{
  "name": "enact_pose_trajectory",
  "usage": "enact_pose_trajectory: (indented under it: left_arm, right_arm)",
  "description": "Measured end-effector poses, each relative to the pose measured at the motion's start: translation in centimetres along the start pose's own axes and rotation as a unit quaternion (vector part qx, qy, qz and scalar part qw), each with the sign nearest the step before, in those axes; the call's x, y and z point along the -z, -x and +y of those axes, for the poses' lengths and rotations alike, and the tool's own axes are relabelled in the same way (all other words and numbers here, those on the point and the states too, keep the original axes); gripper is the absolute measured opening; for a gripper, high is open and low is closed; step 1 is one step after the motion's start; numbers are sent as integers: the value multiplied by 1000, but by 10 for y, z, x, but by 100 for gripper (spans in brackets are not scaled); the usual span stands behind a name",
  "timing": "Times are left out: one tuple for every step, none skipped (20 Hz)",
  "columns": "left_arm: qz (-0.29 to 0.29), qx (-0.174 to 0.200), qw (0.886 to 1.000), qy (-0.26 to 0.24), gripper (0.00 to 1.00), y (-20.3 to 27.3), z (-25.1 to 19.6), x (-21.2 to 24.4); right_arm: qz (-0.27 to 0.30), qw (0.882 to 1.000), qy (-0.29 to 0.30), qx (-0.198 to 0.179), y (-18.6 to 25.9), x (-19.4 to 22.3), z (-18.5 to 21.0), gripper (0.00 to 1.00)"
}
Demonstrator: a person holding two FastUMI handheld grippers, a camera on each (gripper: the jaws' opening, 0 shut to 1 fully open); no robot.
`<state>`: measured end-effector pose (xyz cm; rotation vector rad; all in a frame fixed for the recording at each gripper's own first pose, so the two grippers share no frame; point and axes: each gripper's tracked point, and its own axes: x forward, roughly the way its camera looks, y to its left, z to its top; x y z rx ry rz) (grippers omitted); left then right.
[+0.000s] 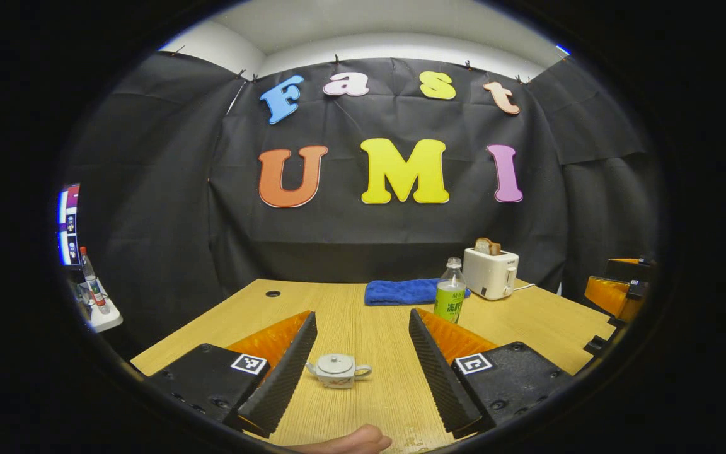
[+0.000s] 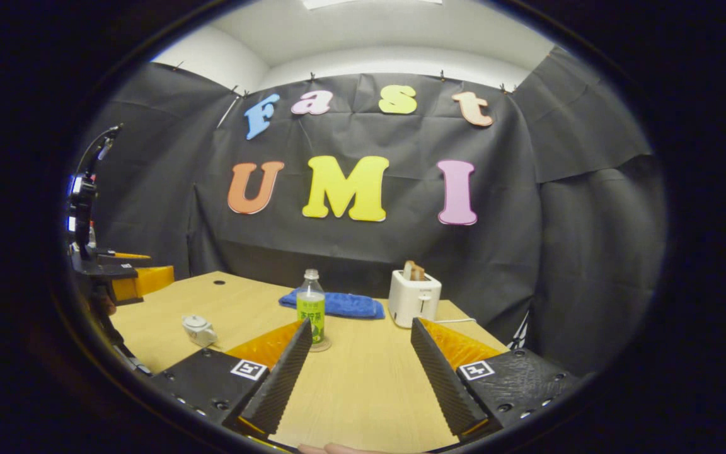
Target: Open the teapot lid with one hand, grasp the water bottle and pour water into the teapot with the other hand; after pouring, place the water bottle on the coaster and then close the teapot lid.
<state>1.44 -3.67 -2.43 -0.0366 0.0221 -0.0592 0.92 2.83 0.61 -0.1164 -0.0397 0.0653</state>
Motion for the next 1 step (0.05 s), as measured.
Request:
enact_pose_trajectory:
  left_arm:
    - [1,2,1000,-1,93,1,-2,1]
  right_arm:
    - [-2,1000,2,3,-1,-1,-1,94]
